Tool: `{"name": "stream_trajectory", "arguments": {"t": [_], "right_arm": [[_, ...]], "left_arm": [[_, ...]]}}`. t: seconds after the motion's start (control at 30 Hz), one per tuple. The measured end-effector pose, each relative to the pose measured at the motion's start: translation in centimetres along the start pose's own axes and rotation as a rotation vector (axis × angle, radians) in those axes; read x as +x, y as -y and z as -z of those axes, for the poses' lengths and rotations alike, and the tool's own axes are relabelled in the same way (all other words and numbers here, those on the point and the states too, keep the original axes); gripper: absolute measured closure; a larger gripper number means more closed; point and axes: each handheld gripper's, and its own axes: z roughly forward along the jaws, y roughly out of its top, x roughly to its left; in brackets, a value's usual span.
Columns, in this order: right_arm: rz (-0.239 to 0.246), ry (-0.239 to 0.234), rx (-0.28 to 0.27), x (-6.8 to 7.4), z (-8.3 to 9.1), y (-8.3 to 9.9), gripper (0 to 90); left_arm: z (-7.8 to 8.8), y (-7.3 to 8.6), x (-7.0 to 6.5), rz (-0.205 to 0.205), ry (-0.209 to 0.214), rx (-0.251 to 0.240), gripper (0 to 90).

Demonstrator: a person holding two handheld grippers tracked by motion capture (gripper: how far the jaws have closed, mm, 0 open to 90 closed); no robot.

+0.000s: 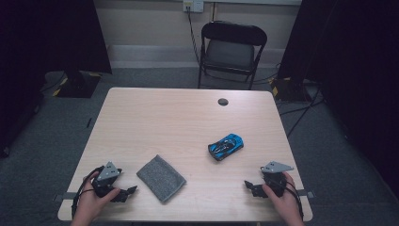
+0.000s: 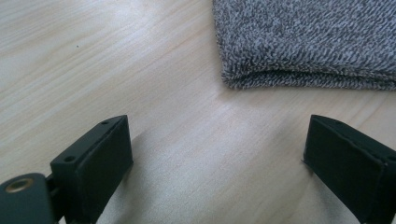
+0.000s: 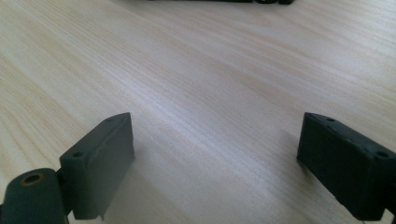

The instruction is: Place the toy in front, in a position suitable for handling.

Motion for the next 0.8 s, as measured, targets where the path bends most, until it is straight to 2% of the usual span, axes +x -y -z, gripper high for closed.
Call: {"name": "stream_trajectory", "arguments": {"t": [0.2,0.23,0.27,0.33,0.37,0.43,0.5,0.53,0.57,0.6,0.63,0.67,0.73,0.77,0.8], "right_arm": [[0.003,0.001,-0.001,0.0,0.0,0.0,9.6],[0.003,0.001,-0.001,0.0,0.0,0.0,9.6],[0.003,0.001,-0.001,0.0,0.0,0.0,9.6],[0.003,0.001,-0.001,0.0,0.0,0.0,9.6],[0.003,0.001,-0.001,0.0,0.0,0.0,9.6],[0.003,0.001,-0.001,0.0,0.0,0.0,9.6],[0.003,0.001,-0.001,0.0,0.0,0.0,9.6],[0.003,0.001,-0.001,0.0,0.0,0.0,9.6],[0.003,0.001,-0.001,0.0,0.0,0.0,9.6],[0.003,0.001,-0.001,0.0,0.0,0.0,9.6],[0.003,0.001,-0.001,0.0,0.0,0.0,9.6],[0.003,0.0,-0.001,0.0,0.0,0.0,9.6],[0.003,0.001,-0.001,0.0,0.0,0.0,9.6],[0.003,0.001,-0.001,0.0,0.0,0.0,9.6],[0.003,0.001,-0.001,0.0,0.0,0.0,9.6]], "left_arm": [[0.1,0.0,-0.1,0.02,-0.012,-0.007,8.6],[0.2,0.0,0.0,0.037,-0.01,-0.015,16.5],[0.4,0.0,0.0,0.083,0.03,-0.032,18.6],[0.4,-0.1,-0.1,0.097,0.037,-0.033,18.5],[0.5,-0.5,-0.4,0.085,0.037,-0.009,19.3],[0.5,-0.8,-0.4,0.073,0.039,-0.017,19.7],[0.7,-1.9,-0.5,0.075,0.041,-0.058,19.2],[0.9,-3.0,-0.7,0.081,0.051,-0.1,18.6],[0.9,-3.9,-0.9,0.081,0.06,-0.118,18.3],[0.9,-3.9,-0.9,0.081,0.06,-0.118,17.7],[0.6,-5.3,-1.3,0.077,0.073,-0.138,17.4],[0.6,-5.3,-1.3,0.077,0.073,-0.138,17.4],[0.0,-6.5,-1.7,0.063,0.088,-0.14,17.4],[-0.5,-7.2,-2.0,0.052,0.086,-0.142,17.4],[-1.7,-8.5,-2.7,0.046,0.101,-0.133,17.4]]}}
